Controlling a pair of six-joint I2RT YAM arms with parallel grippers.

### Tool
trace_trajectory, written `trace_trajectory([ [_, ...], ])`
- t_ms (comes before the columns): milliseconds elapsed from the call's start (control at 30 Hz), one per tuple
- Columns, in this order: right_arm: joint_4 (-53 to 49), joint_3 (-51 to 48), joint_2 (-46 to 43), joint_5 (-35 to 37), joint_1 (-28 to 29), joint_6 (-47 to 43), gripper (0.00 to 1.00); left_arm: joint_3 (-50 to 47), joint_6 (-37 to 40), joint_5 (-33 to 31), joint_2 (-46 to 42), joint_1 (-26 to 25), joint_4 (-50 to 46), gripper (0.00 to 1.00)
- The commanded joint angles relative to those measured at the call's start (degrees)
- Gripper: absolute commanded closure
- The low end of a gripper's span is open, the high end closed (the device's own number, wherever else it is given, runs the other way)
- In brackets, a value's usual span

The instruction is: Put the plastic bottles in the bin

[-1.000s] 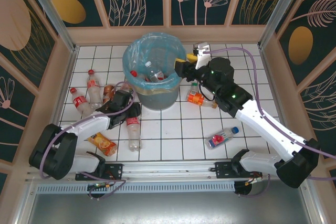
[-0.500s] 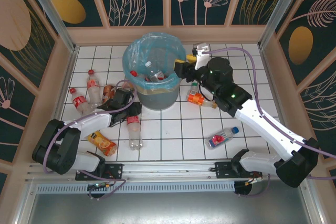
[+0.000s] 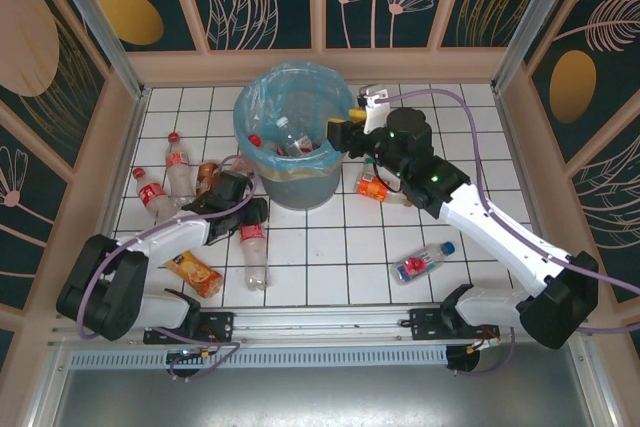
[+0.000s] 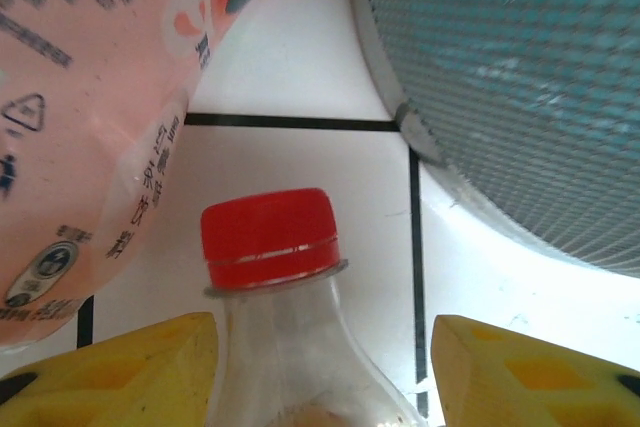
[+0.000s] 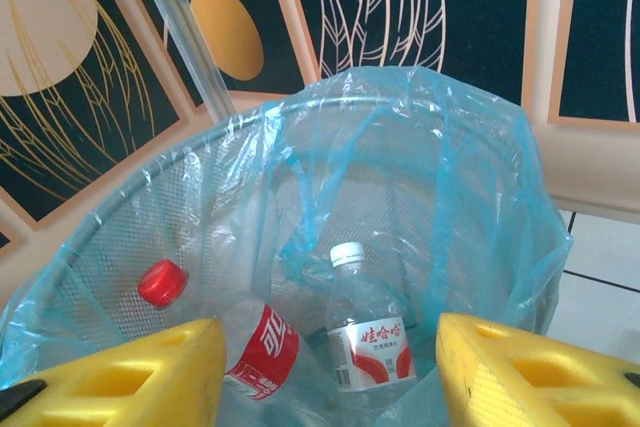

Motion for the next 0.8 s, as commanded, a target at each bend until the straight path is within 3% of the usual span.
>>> trace_trajectory([
  [0, 0.76, 0.71, 0.26, -0.95, 0.44, 1.54, 0.42, 1.80, 1.38, 0.19, 2.13, 1.18, 0.06, 0.41],
  [400, 0.95, -0.23, 1.04, -1.57, 0.50, 2.42, 0.42, 3.39, 1.49, 2.50, 3.68, 2.21, 0.52, 0.41],
  [567, 1.34, -0.53, 1.54, -2.05, 0.53, 2.56, 0.41, 3.56, 1.02, 4.02, 1.07, 2.21, -0.71, 0.30],
  [767, 1.57, -0.16, 2.43, -2.63, 0.62, 2.78, 0.41, 3.51, 1.46, 4.07, 0.51, 3.45, -0.70, 0.35],
])
